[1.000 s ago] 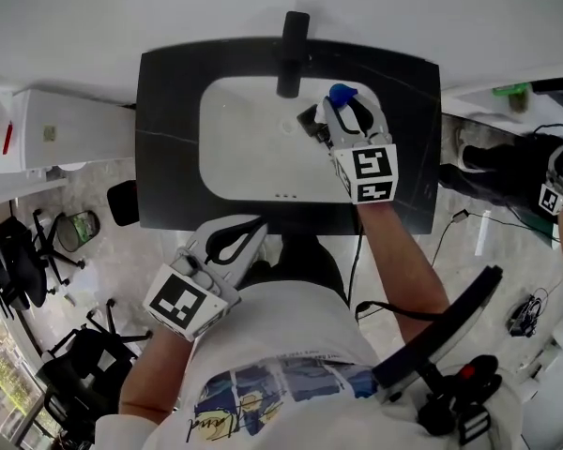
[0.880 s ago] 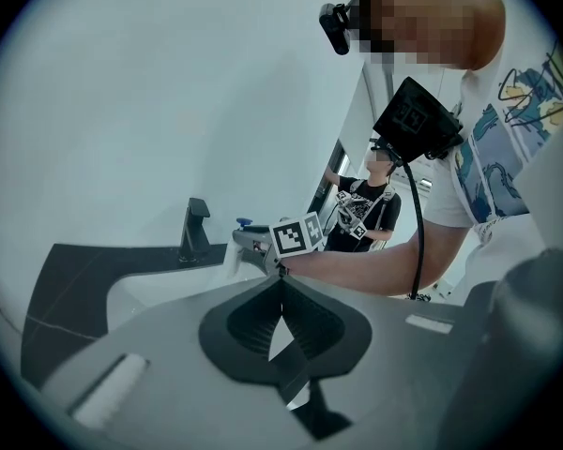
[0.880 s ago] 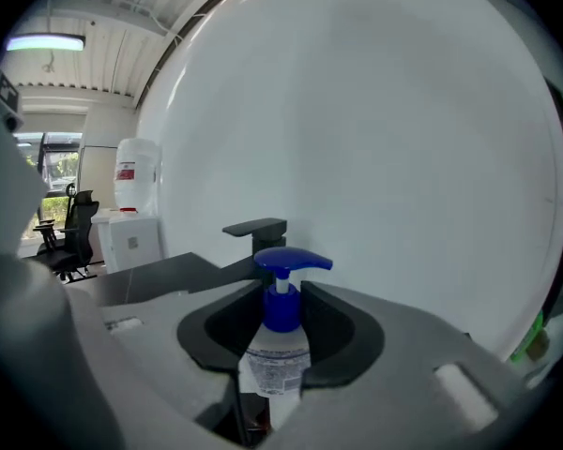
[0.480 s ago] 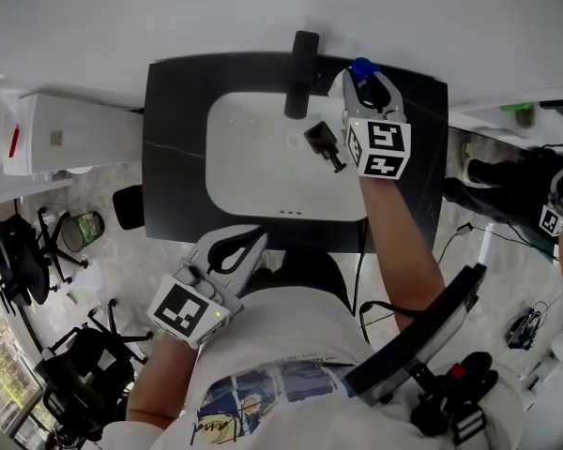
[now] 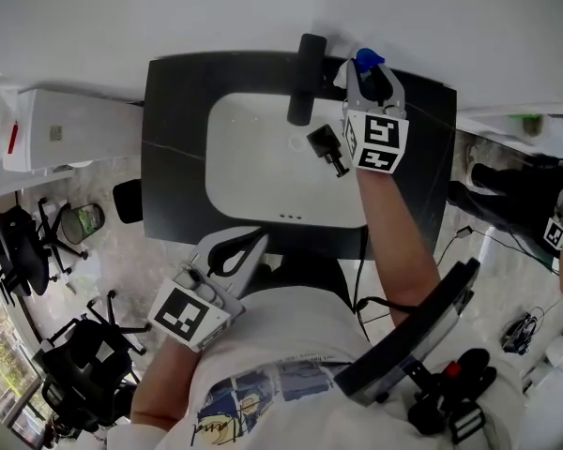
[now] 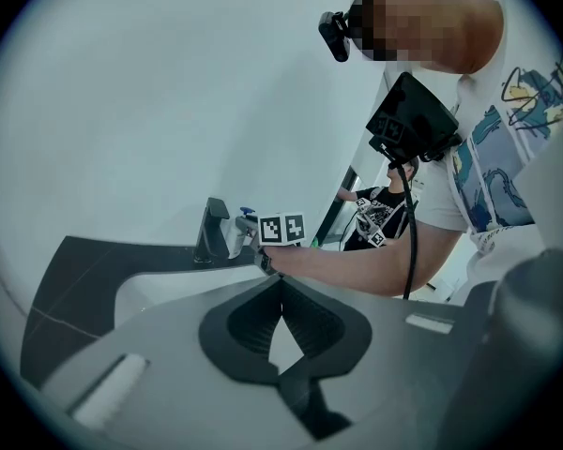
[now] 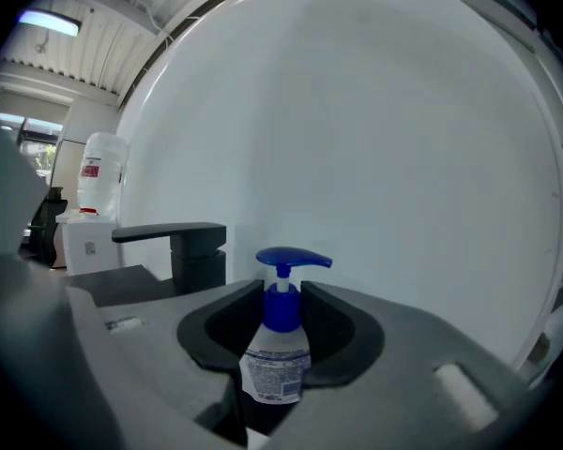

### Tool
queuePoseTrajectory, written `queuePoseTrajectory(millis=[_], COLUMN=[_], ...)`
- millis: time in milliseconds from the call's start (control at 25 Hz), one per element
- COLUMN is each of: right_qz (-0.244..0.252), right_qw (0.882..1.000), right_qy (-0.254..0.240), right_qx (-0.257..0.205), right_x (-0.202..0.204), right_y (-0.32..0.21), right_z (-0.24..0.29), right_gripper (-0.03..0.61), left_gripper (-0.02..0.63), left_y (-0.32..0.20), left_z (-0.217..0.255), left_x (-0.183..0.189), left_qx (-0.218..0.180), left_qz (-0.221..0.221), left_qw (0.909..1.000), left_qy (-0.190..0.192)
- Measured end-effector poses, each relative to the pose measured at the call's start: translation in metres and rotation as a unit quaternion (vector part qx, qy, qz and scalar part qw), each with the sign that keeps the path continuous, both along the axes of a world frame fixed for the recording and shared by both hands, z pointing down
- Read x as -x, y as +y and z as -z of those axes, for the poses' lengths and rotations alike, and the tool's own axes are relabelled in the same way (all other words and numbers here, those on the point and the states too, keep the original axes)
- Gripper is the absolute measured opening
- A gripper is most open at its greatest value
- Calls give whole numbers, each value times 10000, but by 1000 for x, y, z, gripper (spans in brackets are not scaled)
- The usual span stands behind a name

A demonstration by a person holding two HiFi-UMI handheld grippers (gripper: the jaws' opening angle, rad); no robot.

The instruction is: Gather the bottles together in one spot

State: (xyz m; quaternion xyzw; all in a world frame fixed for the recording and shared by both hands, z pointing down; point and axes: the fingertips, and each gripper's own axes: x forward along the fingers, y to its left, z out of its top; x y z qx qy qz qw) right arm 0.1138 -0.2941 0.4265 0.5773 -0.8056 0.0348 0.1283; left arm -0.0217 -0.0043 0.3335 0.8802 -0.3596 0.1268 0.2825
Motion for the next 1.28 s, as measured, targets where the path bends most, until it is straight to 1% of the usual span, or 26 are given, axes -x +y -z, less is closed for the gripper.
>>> queuePoseTrajectory(millis=[240, 440, 680, 800, 960, 1080, 1160, 1280], right_qz=[-17, 57, 109, 140, 106, 109, 110, 105], right_qw=[9998, 9997, 9997, 9998, 9999, 9998, 9990, 9961], right_qy=[-20, -40, -76, -32, 50, 115, 133, 126], right_qx=[-199, -238, -200, -141, -83, 118, 403, 872], right_x=[4, 3, 5, -1, -22, -31, -35, -23], right_y=[10, 8, 10, 15, 34, 65, 87, 131], right_z=[3, 1, -3, -8, -5, -11, -27, -51], right_gripper=[124, 130, 183, 213, 214, 213, 213, 210], left_gripper=[3, 3, 3, 3, 5, 5, 5, 5], left_y=[4, 5, 9, 8, 7, 12, 11, 22], left_z=[0, -1, -2, -3, -1, 1, 1, 4], left_x=[1, -2, 3, 0, -8, -13, -20, -14], left_qx=[11, -7, -19, -56, -27, -85, -115, -200], left_qz=[-14, -64, -37, -110, -171, -293, -401, -595], left_qw=[10000, 10000, 9999, 9999, 9998, 9994, 9989, 9977], left_qy=[16, 50, 94, 73, 75, 186, 226, 261])
